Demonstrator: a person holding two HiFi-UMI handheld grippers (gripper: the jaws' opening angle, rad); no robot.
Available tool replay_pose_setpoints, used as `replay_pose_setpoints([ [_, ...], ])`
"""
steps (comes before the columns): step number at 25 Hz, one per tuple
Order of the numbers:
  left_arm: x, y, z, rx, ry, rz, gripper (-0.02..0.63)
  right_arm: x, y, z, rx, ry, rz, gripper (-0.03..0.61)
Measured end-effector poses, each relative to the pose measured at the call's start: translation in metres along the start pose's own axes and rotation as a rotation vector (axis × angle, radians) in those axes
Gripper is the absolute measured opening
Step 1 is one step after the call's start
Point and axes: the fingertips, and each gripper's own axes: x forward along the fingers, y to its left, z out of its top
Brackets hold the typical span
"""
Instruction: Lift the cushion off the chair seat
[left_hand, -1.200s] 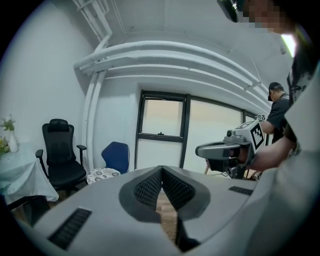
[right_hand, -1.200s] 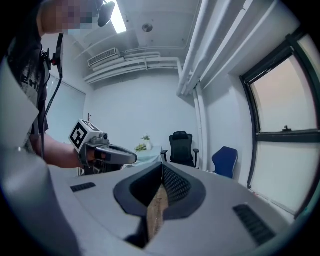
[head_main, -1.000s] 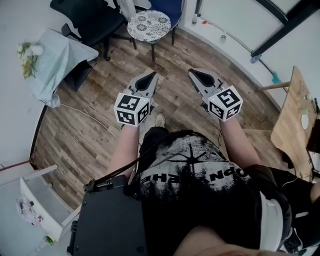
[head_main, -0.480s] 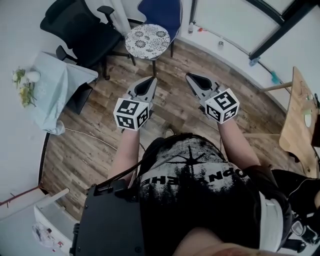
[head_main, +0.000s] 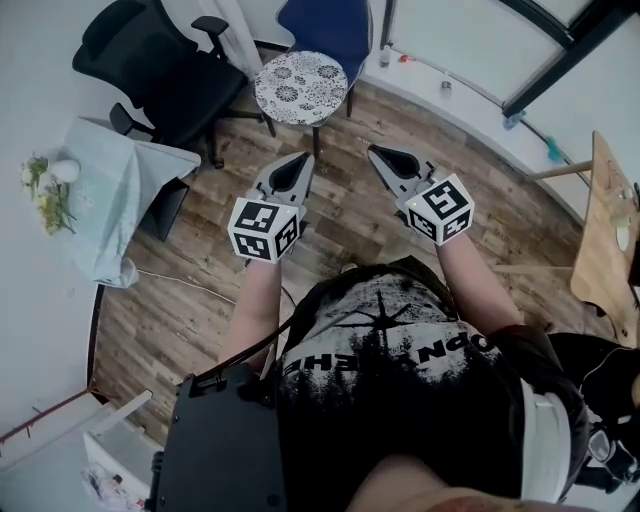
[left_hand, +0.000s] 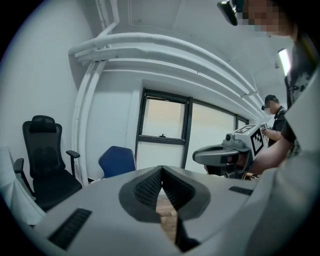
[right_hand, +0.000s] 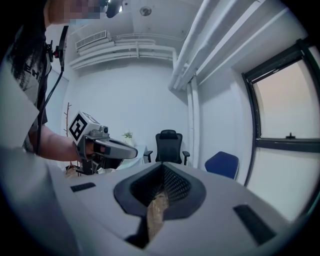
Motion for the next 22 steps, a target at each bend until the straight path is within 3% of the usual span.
replay_pose_setpoints([
  [10,-0.004,0.027,-0.013,-0.042,0.006,0.035,0.012,0.033,0.004,-0.005,-0.024,0.032,0.034,0.018],
  [22,0.046,0.079,0.001,-0.054,0.019,0.1,0.012,0.095,-0.046,0.003,-0.047,0.013,0.109,0.018],
])
